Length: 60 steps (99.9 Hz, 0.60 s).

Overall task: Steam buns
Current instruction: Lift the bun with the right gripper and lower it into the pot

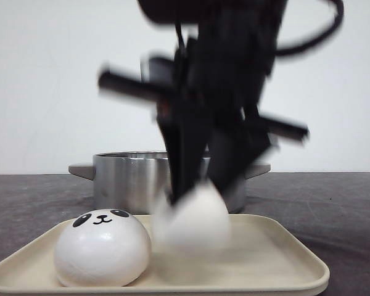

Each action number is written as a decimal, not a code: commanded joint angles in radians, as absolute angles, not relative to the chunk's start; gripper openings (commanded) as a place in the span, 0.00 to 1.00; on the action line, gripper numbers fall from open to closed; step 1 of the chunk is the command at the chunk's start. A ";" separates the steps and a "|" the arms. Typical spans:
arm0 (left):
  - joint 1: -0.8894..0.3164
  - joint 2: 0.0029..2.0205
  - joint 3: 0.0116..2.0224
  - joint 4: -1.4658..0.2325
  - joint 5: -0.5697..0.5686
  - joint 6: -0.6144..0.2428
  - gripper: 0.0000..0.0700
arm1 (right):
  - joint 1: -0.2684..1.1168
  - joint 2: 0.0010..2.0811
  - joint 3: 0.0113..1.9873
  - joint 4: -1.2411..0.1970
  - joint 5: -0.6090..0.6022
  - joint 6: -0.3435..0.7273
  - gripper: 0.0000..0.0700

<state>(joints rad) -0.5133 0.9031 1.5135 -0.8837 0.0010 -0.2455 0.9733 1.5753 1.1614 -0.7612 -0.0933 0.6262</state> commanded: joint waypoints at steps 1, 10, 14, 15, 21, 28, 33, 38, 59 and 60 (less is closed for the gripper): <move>-0.518 0.909 1.531 -0.875 -0.001 -0.228 0.73 | 0.983 1.525 1.274 -0.741 -0.049 0.574 0.01; -0.518 0.910 1.531 -0.873 0.000 -0.228 0.73 | 0.967 1.509 1.406 -0.746 0.001 0.517 0.01; -0.518 0.910 1.531 -0.871 -0.001 -0.228 0.73 | 0.952 1.509 1.470 -0.757 0.014 0.487 0.01; -0.518 0.910 1.531 -0.871 -0.001 -0.228 0.73 | 0.948 1.509 1.486 -0.759 0.019 0.479 0.01; -0.518 0.910 1.531 -0.867 0.000 -0.228 0.73 | 0.920 1.513 1.564 -0.761 0.044 0.437 0.01; -0.518 0.912 1.531 -0.867 -0.001 -0.228 0.73 | 0.888 1.530 1.626 -0.748 0.067 0.400 0.01; -0.518 0.914 1.531 -0.868 -0.001 -0.228 0.73 | 0.859 1.542 1.652 -0.744 0.073 0.385 0.01; -0.518 0.915 1.531 -0.868 -0.001 -0.228 0.73 | 0.822 1.558 1.660 -0.740 0.067 0.379 0.01; -0.519 0.922 1.531 -0.869 0.000 -0.228 0.73 | 0.692 1.683 1.660 -0.772 -0.029 0.352 0.01; -0.519 0.922 1.531 -0.869 0.000 -0.228 0.73 | 0.688 1.691 1.660 -0.773 -0.031 0.351 0.01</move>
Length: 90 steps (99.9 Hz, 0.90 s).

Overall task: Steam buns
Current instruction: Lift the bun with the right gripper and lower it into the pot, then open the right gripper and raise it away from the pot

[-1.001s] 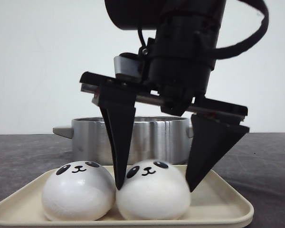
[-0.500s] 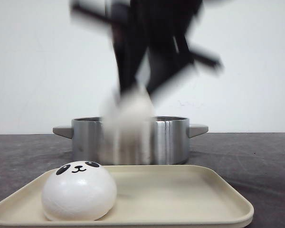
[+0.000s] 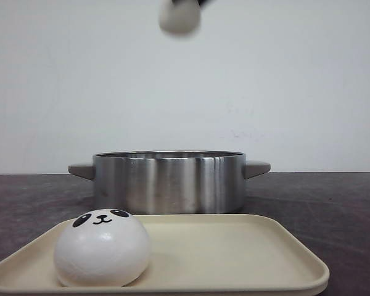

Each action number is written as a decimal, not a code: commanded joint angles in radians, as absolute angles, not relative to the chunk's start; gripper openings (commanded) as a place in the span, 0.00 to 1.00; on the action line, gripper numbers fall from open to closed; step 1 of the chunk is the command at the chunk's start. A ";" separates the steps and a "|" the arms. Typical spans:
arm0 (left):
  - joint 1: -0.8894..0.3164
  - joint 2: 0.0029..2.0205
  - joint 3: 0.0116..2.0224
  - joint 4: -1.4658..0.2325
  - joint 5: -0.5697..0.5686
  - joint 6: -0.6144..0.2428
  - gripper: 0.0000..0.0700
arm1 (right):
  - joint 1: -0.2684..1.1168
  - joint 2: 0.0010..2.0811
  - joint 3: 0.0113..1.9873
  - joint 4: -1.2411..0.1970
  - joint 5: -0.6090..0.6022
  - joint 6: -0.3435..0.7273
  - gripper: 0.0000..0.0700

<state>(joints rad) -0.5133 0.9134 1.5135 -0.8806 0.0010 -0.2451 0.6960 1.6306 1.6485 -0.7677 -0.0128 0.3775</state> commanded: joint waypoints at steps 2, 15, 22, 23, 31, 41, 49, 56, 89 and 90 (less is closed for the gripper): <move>-0.519 0.923 1.531 -0.869 0.000 -0.228 0.73 | 0.681 1.708 1.660 -0.773 -0.034 0.351 0.01; -0.519 0.928 1.531 -0.872 0.000 -0.228 0.73 | 0.650 1.816 1.660 -0.773 -0.056 0.347 0.01; -0.519 0.930 1.531 -0.875 0.000 -0.228 0.73 | 0.640 1.872 1.660 -0.775 -0.083 0.347 0.01; -0.519 0.931 1.531 -0.876 0.000 -0.228 0.73 | 0.639 1.879 1.660 -0.775 -0.086 0.348 0.01; -0.520 0.933 1.531 -0.876 0.000 -0.228 0.73 | 0.630 1.929 1.660 -0.789 -0.110 0.348 0.01; -0.528 0.935 1.531 -0.881 0.000 -0.225 0.73 | 0.624 1.967 1.660 -0.811 -0.107 0.352 0.14; -0.532 0.937 1.530 -0.891 0.000 -0.221 0.73 | 0.621 1.983 1.660 -0.817 -0.105 0.352 0.52; -0.533 0.942 1.530 -0.899 -0.001 -0.221 0.73 | 0.616 1.986 1.660 -0.821 -0.104 0.352 0.72; -0.535 0.976 1.530 -0.940 0.000 -0.221 0.73 | 0.585 1.980 1.683 -0.863 -0.115 0.353 0.72; -0.536 0.978 1.530 -0.944 0.000 -0.221 0.73 | 0.583 1.979 1.687 -0.869 -0.115 0.353 0.70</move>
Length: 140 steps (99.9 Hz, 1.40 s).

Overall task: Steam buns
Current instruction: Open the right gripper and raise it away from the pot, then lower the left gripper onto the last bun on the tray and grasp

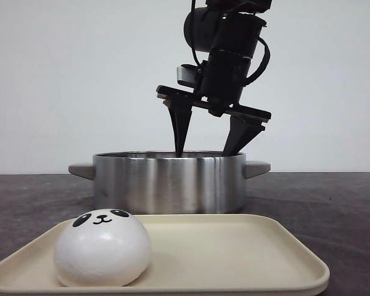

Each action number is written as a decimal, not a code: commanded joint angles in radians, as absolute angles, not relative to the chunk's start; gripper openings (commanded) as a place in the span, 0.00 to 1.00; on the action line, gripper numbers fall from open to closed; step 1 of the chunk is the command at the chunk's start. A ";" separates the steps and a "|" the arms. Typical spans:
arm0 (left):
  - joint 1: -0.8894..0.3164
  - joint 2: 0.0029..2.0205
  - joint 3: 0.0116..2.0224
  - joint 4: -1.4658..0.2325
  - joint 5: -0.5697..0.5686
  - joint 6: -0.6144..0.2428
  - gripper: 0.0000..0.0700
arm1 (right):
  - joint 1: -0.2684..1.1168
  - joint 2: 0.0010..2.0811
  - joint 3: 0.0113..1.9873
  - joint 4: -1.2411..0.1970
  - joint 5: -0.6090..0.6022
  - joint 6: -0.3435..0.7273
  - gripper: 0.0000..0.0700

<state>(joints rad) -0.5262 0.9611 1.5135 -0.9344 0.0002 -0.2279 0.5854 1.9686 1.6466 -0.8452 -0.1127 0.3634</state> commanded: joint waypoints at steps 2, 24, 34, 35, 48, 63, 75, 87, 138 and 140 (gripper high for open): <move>-0.537 0.982 1.530 -0.952 0.000 -0.221 0.73 | 0.580 1.978 1.695 -0.879 -0.115 0.350 0.64; -0.542 1.022 1.478 -1.047 0.042 -0.231 0.73 | 0.590 1.871 1.794 -0.991 -0.111 0.215 0.02; -0.565 1.026 1.390 -1.049 0.079 -0.256 0.73 | 0.623 1.765 1.795 -0.997 -0.104 0.218 0.03; -0.566 1.026 1.385 -1.049 0.080 -0.257 0.73 | 0.627 1.753 1.795 -0.997 -0.104 0.220 0.03; -0.604 1.026 1.236 -1.023 0.112 -0.287 0.73 | 0.697 1.592 1.795 -0.979 -0.104 0.237 0.02; -0.658 1.053 1.022 -0.896 0.236 -0.347 0.73 | 0.822 1.396 1.795 -0.928 -0.040 0.286 0.02; -0.697 1.112 0.944 -0.823 0.244 -0.362 0.73 | 0.897 1.303 1.795 -0.895 0.039 0.288 0.02; -0.725 1.210 0.934 -0.789 0.244 -0.355 0.74 | 0.943 1.236 1.795 -0.891 0.113 0.289 0.02; -0.804 1.494 0.934 -0.700 0.244 -0.361 0.73 | 0.954 1.154 1.795 -0.963 0.167 0.308 0.02; -0.808 1.501 0.934 -0.697 0.244 -0.361 0.73 | 0.954 1.154 1.795 -0.968 0.167 0.308 0.02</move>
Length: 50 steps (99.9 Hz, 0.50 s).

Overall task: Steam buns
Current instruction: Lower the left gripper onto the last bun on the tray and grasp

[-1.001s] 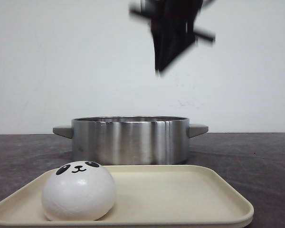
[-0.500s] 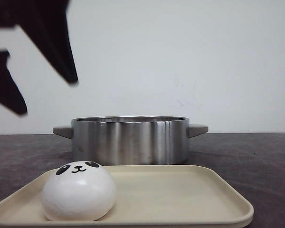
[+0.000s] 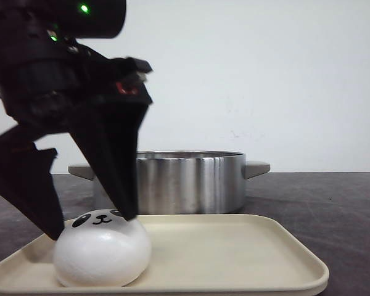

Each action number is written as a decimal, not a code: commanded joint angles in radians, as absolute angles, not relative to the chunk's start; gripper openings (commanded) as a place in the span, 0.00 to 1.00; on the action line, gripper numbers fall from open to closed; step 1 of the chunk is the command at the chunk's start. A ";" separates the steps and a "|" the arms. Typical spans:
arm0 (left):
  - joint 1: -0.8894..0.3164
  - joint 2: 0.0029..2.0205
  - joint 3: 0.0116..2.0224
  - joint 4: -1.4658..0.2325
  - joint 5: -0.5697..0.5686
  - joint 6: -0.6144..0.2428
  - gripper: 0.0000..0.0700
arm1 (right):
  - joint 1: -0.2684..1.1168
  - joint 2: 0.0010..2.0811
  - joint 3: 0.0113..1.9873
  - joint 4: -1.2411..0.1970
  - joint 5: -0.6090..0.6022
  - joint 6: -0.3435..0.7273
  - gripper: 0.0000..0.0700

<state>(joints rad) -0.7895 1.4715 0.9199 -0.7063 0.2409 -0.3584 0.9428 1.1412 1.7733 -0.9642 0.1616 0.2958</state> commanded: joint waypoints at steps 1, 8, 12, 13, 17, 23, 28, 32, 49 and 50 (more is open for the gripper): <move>-0.809 1.504 0.934 -0.695 0.243 -0.361 0.73 | 0.954 1.154 1.795 -0.970 0.167 0.308 0.02; -0.820 1.525 0.934 -0.688 0.236 -0.360 0.72 | 0.954 1.156 1.795 -0.975 0.166 0.314 0.02; -0.826 1.537 0.934 -0.688 0.228 -0.360 0.70 | 0.955 1.156 1.795 -0.976 0.166 0.316 0.02; -0.827 1.540 0.934 -0.688 0.226 -0.360 0.69 | 0.955 1.156 1.795 -0.976 0.166 0.316 0.02; -0.832 1.551 0.934 -0.690 0.220 -0.360 0.62 | 0.955 1.156 1.795 -0.976 0.166 0.318 0.02; -0.839 1.565 0.934 -0.696 0.208 -0.360 0.51 | 0.954 1.155 1.795 -0.977 0.166 0.322 0.02; -0.844 1.574 0.934 -0.700 0.205 -0.359 0.44 | 0.955 1.155 1.795 -0.982 0.166 0.326 0.02; -0.847 1.578 0.934 -0.700 0.201 -0.359 0.43 | 0.954 1.155 1.795 -0.989 0.166 0.326 0.02; -0.868 1.582 0.934 -0.679 0.135 -0.318 0.02 | 0.955 1.156 1.795 -1.021 0.167 0.332 0.02; -0.870 1.581 0.934 -0.678 0.129 -0.315 0.01 | 0.955 1.156 1.795 -1.023 0.167 0.333 0.02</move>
<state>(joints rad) -0.8536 1.5555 0.9222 -0.6849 0.1665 -0.3500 0.9428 1.1435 1.7733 -1.0210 0.1612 0.3191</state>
